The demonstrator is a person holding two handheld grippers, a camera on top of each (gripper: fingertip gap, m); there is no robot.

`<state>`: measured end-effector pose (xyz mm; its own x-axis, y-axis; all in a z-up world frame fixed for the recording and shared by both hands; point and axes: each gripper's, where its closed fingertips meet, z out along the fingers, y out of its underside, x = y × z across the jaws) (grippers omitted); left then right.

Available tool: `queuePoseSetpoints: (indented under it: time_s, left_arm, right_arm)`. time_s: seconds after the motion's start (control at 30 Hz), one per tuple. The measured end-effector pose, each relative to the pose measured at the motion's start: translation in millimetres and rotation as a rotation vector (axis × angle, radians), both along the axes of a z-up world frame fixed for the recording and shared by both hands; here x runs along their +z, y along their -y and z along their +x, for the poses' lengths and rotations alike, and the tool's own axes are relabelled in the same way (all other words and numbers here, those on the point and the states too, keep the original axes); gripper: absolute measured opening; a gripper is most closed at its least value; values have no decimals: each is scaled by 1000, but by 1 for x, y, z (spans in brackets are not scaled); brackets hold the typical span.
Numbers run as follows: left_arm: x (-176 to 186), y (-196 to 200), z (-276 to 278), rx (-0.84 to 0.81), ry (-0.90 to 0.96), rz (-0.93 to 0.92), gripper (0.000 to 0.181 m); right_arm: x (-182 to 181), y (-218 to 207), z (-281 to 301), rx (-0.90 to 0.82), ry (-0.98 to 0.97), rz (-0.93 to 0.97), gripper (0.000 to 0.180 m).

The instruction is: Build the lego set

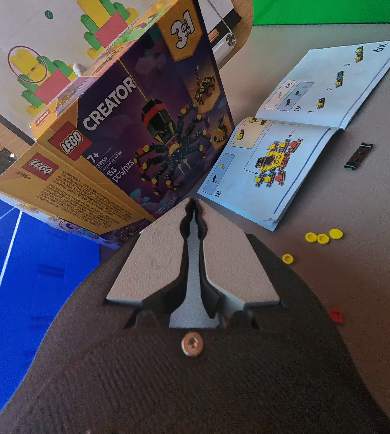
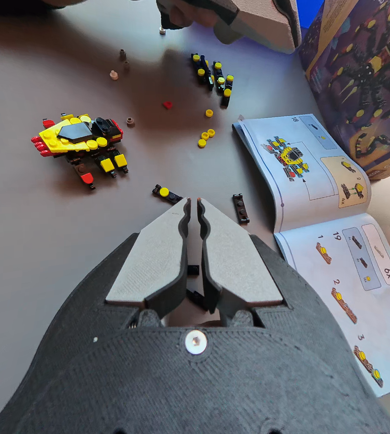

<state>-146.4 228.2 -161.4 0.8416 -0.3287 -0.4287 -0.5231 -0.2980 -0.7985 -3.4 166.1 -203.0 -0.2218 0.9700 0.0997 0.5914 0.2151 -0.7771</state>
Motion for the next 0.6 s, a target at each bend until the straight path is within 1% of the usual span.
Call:
queuePoseSetpoints:
  time_s: [0.03,0.13,0.23,0.4,0.47,0.6]
  left_arm:
    - [0,0,-1,2,-1,1,0]
    - [1,0,-4,15,0,-1,0]
    - [1,-1,-7,23,11,-5,0]
    - [-3,0,-5,11,-7,-16,0]
    - [-4,0,-4,6,-9,-23,0]
    - [-7,2,2,-36,-24,-35,0]
  right_arm:
    - [-1,0,0,-2,3,2,2]
    - [-5,-1,-2,-17,22,24,2]
    - [-8,4,-2,4,40,40,2]
    - [-12,24,6,113,80,12,1]
    - [-10,30,8,141,73,1,0]
    - [-2,26,5,122,28,-14,1]
